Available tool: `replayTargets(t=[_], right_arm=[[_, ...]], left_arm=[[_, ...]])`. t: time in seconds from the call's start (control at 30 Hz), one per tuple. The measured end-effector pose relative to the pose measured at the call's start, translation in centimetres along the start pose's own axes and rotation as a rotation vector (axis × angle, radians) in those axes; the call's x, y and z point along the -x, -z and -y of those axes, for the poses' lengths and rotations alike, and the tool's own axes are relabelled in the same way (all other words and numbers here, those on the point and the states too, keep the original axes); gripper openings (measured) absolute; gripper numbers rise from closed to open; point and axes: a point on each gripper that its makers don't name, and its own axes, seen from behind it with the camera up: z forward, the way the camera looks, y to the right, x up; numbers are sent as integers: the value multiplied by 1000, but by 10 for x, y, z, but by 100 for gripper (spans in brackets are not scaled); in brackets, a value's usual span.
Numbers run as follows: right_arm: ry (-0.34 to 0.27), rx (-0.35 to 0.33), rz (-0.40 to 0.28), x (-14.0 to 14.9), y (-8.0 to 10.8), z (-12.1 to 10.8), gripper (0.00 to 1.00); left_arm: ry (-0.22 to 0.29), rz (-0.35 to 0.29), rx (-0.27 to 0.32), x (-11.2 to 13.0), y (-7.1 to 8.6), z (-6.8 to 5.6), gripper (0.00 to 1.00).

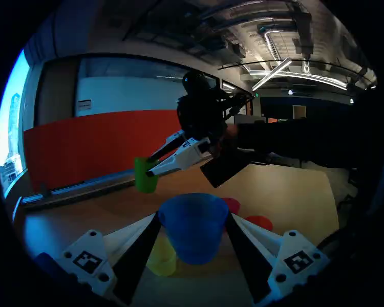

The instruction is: Pour water

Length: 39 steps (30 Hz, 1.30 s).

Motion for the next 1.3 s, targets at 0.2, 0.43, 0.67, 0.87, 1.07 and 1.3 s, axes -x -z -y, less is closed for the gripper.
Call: replayTargets(t=[0.2, 0.43, 0.67, 0.87, 1.07, 1.3], right_arm=[[-16, 35, -43, -9, 19, 6, 95], [-42, 47, -113, -22, 38, 18, 95], [-47, 50, -188, -35, 55, 35, 95], [-53, 58, -261, -53, 67, 43, 95], [-53, 74, -333, -69, 77, 50, 95], [-47, 95, -408, -82, 91, 58, 94]], left_arm=[[1, -6, -10, -4, 1, 1, 88], [-6, -12, -12, -9, 2, -2, 88], [-12, -18, -10, -13, 3, -6, 88], [-11, -19, -9, -15, 2, -9, 87], [-4, -25, -6, -17, 0, -11, 88], [-5, -30, -7, -21, -2, -13, 87]])
